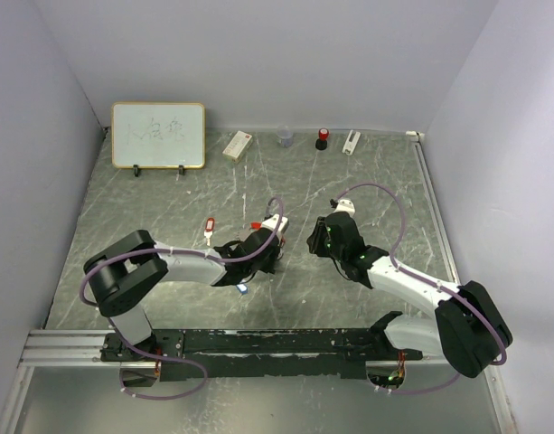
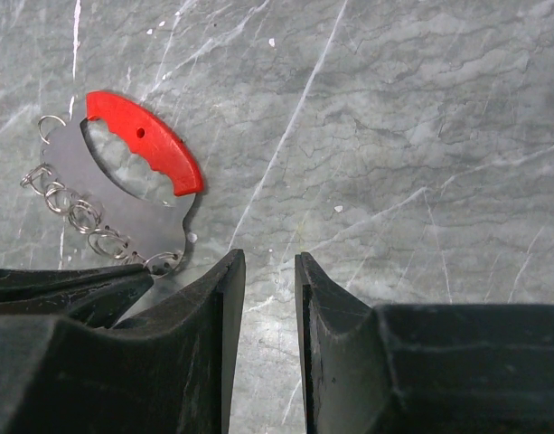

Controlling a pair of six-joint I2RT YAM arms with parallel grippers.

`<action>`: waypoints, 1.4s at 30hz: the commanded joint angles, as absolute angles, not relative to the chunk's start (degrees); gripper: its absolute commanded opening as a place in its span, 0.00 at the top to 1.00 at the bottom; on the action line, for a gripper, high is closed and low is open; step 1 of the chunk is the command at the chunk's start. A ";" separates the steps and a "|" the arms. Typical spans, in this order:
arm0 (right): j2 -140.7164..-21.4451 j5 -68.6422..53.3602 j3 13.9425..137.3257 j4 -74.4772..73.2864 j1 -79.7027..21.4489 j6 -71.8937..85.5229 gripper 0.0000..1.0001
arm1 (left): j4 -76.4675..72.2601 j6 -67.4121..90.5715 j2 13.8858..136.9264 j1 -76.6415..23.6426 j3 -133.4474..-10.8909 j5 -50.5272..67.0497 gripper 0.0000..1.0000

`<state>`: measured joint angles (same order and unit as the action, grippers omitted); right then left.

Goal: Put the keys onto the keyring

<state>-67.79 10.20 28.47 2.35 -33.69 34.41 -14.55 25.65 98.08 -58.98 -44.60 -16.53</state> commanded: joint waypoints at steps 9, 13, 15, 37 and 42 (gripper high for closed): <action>-67.10 10.19 27.92 3.13 -33.13 33.49 0.71 | -13.80 19.73 90.60 -59.24 -43.78 -17.01 0.93; -66.51 10.45 28.21 2.57 -33.14 33.27 0.71 | -12.93 18.15 88.59 -59.24 -43.65 -17.67 0.93; -65.89 10.55 28.30 2.34 -33.13 33.14 0.72 | -12.37 17.79 87.62 -59.24 -43.62 -18.44 0.93; -64.14 10.86 29.56 1.87 -33.09 33.08 0.72 | -14.46 13.67 71.63 -59.24 -37.53 -26.26 0.93; -63.94 10.49 29.62 2.11 -33.16 33.13 0.72 | -12.64 12.84 68.64 -59.24 -38.57 -26.93 0.93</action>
<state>-64.69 10.48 28.49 1.80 -33.67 33.58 -12.21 14.48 71.24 -58.98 -37.65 -25.08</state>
